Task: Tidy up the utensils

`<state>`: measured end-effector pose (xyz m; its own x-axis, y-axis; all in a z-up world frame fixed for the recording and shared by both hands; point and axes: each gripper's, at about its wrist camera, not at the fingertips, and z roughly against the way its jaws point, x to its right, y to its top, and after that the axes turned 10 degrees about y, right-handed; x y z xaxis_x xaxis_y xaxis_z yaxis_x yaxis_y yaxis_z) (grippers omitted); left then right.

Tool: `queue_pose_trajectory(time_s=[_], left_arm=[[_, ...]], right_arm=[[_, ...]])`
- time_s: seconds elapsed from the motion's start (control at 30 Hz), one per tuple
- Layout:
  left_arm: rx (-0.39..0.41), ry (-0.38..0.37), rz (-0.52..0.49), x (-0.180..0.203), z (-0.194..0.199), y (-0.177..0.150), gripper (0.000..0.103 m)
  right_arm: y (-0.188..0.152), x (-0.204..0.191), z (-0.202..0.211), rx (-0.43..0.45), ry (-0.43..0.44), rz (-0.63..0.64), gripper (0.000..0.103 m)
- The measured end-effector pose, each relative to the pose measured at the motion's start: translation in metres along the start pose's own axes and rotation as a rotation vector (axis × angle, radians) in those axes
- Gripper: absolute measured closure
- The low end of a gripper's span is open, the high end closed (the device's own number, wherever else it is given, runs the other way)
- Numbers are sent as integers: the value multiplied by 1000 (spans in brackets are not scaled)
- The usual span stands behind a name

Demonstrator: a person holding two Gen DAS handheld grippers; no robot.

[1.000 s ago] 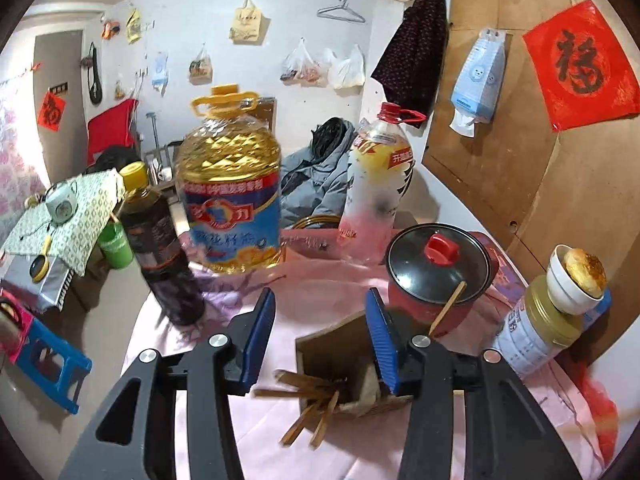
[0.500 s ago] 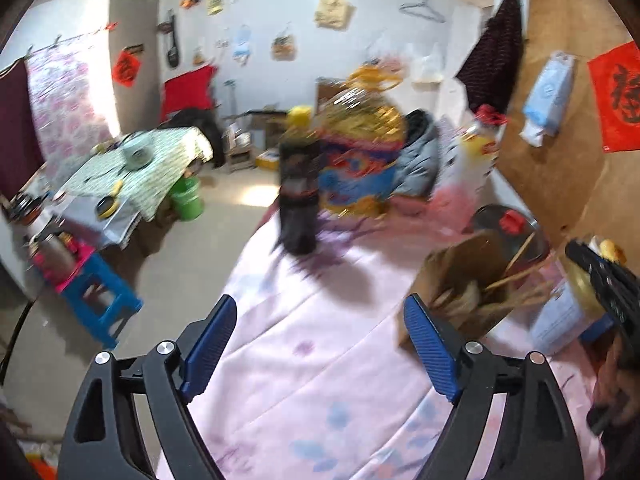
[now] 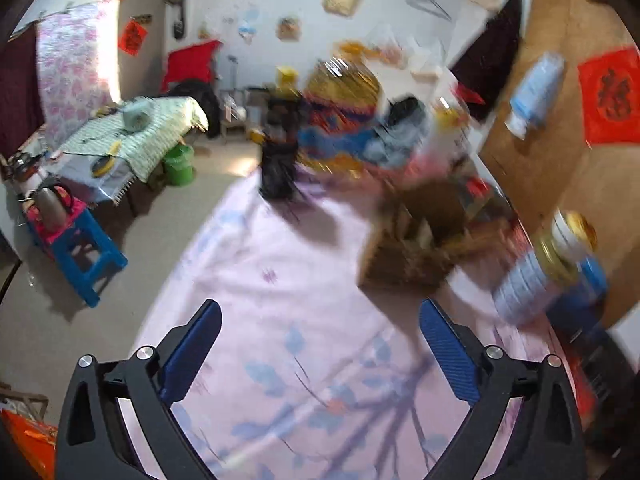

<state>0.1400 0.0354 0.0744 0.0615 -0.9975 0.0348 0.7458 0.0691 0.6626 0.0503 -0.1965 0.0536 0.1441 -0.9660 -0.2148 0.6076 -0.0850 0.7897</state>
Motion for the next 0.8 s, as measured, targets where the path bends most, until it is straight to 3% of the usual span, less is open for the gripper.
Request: queue_pose_trajectory(time_s=[0.13, 0.23, 0.37, 0.5, 0.67, 0.8], left_arm=[[-20, 25, -125, 27, 4, -21, 6], [34, 21, -163, 35, 24, -14, 6], [140, 18, -131, 31, 66, 12, 6], [209, 52, -108, 26, 99, 23, 6], [222, 90, -99, 23, 114, 19, 6], [209, 120, -93, 20, 111, 11, 6]], right_arm=[[-21, -12, 12, -44, -27, 8, 69], [14, -22, 51, 78, -48, 29, 67], [61, -36, 96, 213, -69, 57, 50], [74, -50, 124, 285, -71, 71, 34], [59, -56, 119, 269, -66, 43, 30], [44, -45, 99, 188, -80, -9, 30]])
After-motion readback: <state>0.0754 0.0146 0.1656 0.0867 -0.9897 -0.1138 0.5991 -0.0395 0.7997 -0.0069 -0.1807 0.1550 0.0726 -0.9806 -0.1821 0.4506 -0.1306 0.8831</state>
